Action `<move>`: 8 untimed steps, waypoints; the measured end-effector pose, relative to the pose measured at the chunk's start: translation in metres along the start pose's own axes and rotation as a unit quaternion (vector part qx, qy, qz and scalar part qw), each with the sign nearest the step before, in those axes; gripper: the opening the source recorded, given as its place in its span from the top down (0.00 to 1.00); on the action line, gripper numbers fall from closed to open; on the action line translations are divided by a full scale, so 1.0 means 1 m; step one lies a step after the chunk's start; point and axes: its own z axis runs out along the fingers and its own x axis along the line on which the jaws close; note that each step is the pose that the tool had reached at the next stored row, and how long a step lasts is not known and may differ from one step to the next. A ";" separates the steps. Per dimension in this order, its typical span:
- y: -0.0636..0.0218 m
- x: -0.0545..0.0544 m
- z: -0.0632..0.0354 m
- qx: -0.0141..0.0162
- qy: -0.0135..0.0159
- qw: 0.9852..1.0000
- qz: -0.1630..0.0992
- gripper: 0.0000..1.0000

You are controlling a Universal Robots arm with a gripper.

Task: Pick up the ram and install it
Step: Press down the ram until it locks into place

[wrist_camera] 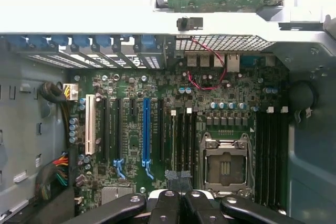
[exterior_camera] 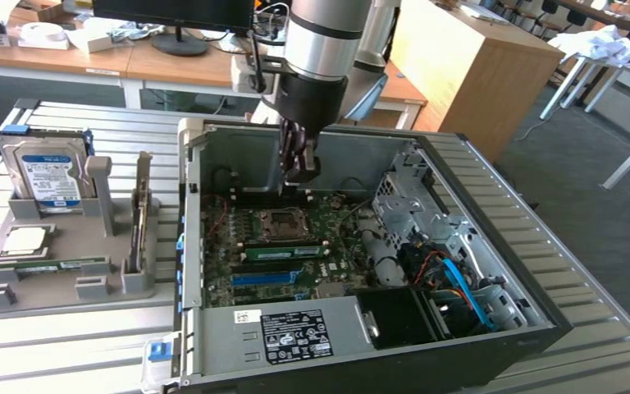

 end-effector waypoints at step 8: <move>-0.0205 0.000 -0.0002 0.000 0.000 1.000 0.000 0.90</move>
